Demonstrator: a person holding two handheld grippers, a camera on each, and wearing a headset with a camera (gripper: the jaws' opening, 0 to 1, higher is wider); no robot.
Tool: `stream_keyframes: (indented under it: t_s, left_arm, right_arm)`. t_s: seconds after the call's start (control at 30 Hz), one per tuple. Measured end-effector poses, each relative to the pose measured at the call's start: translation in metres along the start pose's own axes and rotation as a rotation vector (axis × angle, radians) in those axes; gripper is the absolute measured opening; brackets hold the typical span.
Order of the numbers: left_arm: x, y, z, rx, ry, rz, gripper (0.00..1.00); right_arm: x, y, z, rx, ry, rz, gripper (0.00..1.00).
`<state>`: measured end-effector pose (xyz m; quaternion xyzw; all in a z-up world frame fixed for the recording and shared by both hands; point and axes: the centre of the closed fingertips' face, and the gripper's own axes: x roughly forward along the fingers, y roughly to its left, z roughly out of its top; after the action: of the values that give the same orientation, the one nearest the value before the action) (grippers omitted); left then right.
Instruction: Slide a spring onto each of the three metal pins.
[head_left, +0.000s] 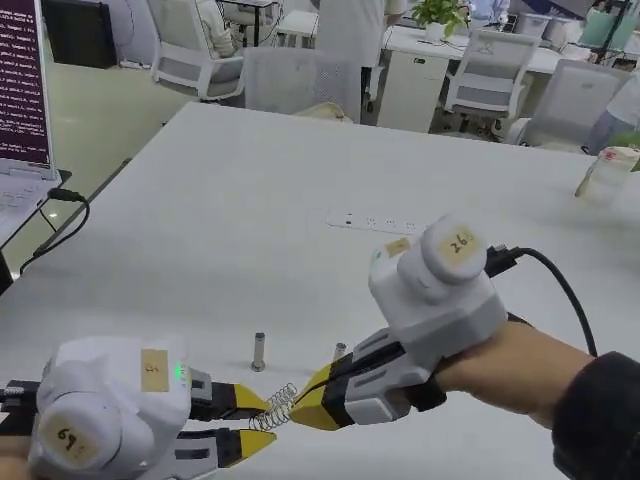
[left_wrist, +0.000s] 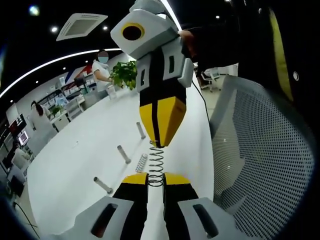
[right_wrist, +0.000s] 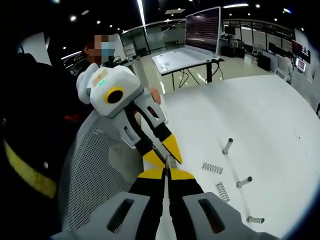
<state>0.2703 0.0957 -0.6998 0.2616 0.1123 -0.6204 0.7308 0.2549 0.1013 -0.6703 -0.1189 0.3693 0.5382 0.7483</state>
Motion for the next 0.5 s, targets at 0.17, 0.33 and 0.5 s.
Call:
stream_keyframes:
  t_s: [0.17,0.33,0.5]
  left_arm:
    - [-0.0003,0.0004,0.0009,0.005,0.0,0.0,0.03]
    - [-0.0017,0.0016,0.0012,-0.009,0.001,0.0,0.02]
    - [-0.0017,0.0006,0.0013,-0.021,0.0,-0.007,0.02]
  right_arm:
    - [-0.0005,0.001,0.0031,-0.02,0.001,-0.008,0.0]
    - [-0.0006,0.0018,0.0044,-0.029,-0.004,-0.01,0.0]
    - [-0.0007,0.0024,0.0048,-0.043,0.0,-0.015,0.0]
